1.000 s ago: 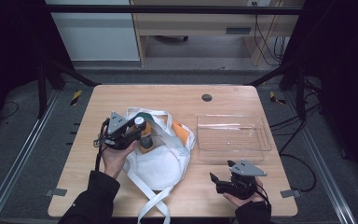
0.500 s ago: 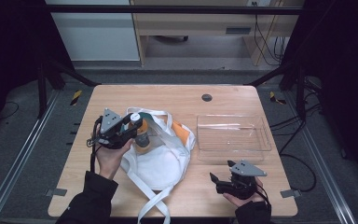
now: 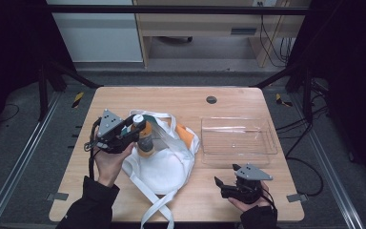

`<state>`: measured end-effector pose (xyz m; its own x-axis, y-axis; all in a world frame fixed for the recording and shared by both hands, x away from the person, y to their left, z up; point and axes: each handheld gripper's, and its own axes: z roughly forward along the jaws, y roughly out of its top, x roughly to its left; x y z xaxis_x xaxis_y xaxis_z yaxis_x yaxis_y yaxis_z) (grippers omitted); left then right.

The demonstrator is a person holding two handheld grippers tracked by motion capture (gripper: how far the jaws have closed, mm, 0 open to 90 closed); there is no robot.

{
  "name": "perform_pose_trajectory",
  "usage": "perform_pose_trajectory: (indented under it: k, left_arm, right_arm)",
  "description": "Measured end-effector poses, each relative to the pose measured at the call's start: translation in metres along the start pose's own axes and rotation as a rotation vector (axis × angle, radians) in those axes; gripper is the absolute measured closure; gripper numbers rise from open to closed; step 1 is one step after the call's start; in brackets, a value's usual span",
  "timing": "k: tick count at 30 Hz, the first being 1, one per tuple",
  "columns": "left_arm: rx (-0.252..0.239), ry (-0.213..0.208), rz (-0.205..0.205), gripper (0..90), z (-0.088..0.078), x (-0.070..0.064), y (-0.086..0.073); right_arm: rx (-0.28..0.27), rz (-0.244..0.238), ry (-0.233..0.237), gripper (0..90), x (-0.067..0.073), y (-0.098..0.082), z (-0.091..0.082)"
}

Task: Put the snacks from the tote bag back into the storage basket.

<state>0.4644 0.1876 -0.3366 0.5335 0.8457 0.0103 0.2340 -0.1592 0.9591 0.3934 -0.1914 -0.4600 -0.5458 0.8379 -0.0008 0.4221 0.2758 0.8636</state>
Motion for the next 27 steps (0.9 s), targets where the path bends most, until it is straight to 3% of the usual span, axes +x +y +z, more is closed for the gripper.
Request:
perform_pose_trajectory:
  k: [18,27]
  left_arm:
    - [-0.001,-0.076,0.050,59.0,-0.005,-0.029,0.009]
    - [-0.002,-0.115,0.066,59.0,0.004,-0.047,0.016]
  right_arm:
    - [0.007,0.000,0.003,19.8,0.000,-0.001,0.002]
    - [0.010,0.003,0.001,19.8,0.000,-0.001,0.002]
